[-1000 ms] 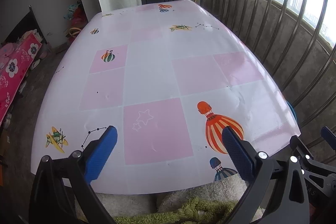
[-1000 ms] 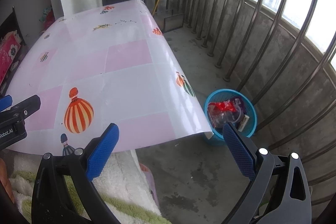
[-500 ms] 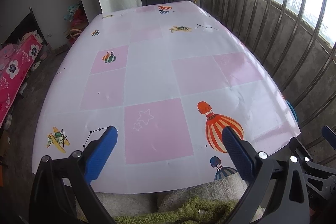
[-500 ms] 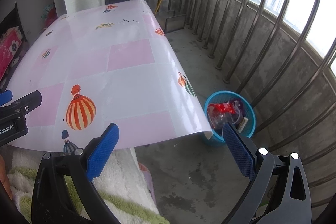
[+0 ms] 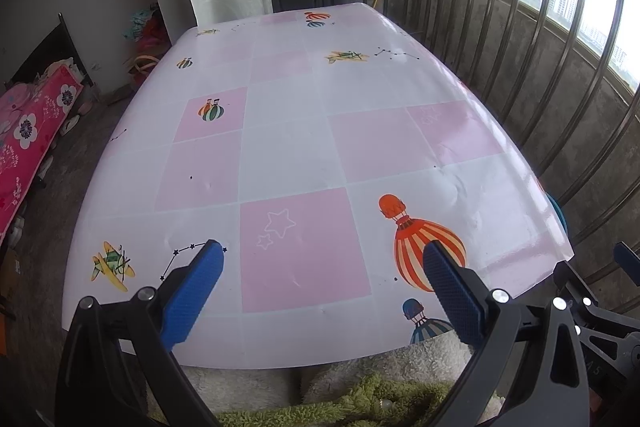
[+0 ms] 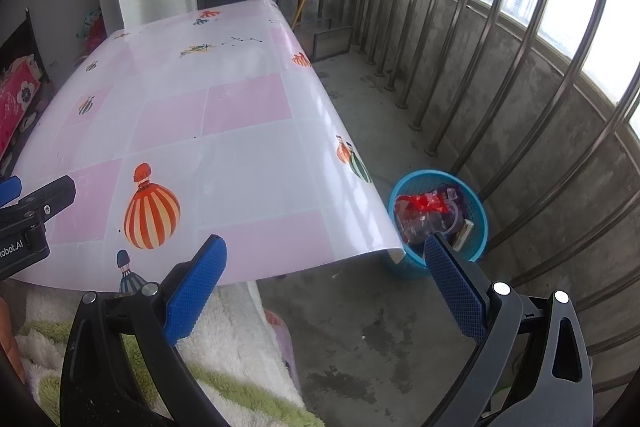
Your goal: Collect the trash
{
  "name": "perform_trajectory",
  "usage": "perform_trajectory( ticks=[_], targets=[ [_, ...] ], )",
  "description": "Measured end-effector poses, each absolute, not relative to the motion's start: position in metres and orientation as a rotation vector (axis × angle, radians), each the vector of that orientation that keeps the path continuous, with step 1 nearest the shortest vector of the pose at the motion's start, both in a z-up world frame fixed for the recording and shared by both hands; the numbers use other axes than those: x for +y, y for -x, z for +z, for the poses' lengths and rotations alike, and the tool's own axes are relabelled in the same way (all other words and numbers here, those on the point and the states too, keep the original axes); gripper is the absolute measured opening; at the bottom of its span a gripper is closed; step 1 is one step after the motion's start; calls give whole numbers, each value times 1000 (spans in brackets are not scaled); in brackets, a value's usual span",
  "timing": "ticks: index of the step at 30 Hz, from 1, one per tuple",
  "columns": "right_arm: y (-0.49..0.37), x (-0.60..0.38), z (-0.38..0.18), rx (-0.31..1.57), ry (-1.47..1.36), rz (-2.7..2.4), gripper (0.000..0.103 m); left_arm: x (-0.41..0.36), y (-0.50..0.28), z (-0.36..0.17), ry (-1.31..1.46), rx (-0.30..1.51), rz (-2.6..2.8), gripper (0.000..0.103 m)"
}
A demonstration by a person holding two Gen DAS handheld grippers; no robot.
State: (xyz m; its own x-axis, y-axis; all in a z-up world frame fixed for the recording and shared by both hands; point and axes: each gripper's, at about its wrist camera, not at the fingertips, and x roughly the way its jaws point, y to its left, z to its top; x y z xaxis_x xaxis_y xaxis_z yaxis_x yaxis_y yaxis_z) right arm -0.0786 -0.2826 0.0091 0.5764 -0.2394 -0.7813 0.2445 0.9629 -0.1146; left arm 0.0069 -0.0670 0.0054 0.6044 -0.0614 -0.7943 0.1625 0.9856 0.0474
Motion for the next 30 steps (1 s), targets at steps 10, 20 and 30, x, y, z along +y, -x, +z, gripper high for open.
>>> perform_trajectory(
  ticks=[10, 20, 30],
  targets=[
    [78, -287, 8, 918, -26, -287, 95, -66, -7, 6, -117, 916, -126, 98],
    [78, -287, 8, 915, -25, -289, 95, -66, -7, 6, -118, 915, -126, 98],
    [78, -286, 9, 915, -25, -290, 95, -65, -8, 6, -115, 914, -125, 98]
  ],
)
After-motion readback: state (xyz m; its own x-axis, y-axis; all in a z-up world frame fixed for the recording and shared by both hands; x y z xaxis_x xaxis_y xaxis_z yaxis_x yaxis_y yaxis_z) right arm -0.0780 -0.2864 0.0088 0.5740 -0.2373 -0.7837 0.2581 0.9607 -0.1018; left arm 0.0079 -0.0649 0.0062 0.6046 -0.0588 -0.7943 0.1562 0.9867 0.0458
